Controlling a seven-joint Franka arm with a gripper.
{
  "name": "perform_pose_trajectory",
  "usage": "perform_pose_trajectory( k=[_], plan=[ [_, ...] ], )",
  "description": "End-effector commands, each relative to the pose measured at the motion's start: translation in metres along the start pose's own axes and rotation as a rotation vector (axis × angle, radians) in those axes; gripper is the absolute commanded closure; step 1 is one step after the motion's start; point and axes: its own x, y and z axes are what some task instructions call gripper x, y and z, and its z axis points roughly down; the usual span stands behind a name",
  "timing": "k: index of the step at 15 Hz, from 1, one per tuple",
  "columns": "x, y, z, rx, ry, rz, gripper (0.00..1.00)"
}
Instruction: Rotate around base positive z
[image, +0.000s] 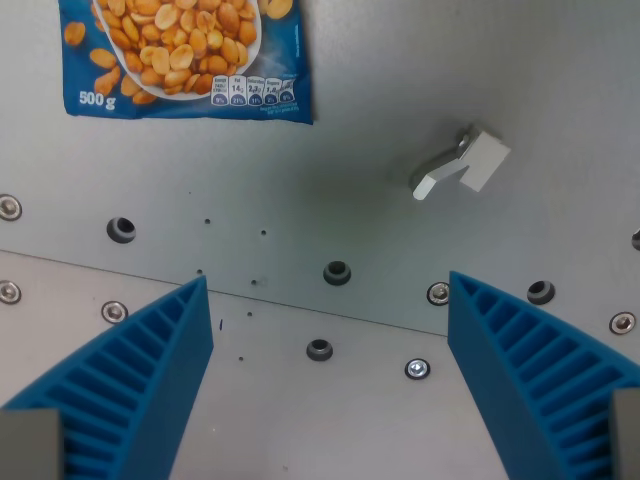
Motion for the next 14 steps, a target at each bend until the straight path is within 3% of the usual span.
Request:
perform_pose_trajectory(
  k=[1,14],
  plan=[
    [0.0002,0.0001,-0.0028,-0.003,0.007,-0.013,0.0],
    [0.0002,0.0001,-0.0028,-0.007,0.006,-0.187,0.0]
  ],
)
